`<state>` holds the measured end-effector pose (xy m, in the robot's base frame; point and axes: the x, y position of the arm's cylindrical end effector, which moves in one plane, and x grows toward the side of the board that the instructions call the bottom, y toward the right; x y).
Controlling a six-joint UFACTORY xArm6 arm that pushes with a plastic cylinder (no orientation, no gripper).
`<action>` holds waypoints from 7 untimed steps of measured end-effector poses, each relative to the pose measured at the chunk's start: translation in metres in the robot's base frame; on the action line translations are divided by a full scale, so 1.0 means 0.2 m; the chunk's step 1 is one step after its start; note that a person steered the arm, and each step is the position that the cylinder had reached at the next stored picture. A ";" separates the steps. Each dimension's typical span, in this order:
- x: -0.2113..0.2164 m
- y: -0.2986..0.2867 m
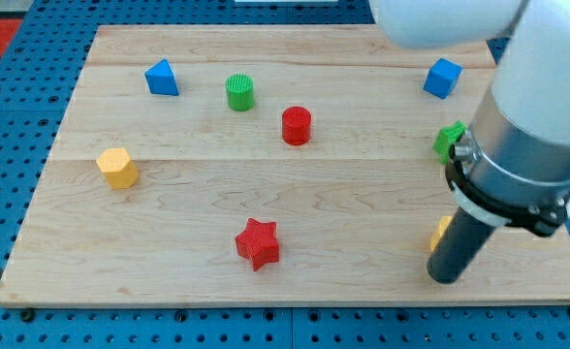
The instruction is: Slide the red circle right and down a bit
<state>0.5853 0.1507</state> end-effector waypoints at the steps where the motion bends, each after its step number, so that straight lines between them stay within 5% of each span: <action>1: -0.03 0.00; 4: -0.10 0.03; 7: -0.70 -0.92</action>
<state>0.4454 -0.0336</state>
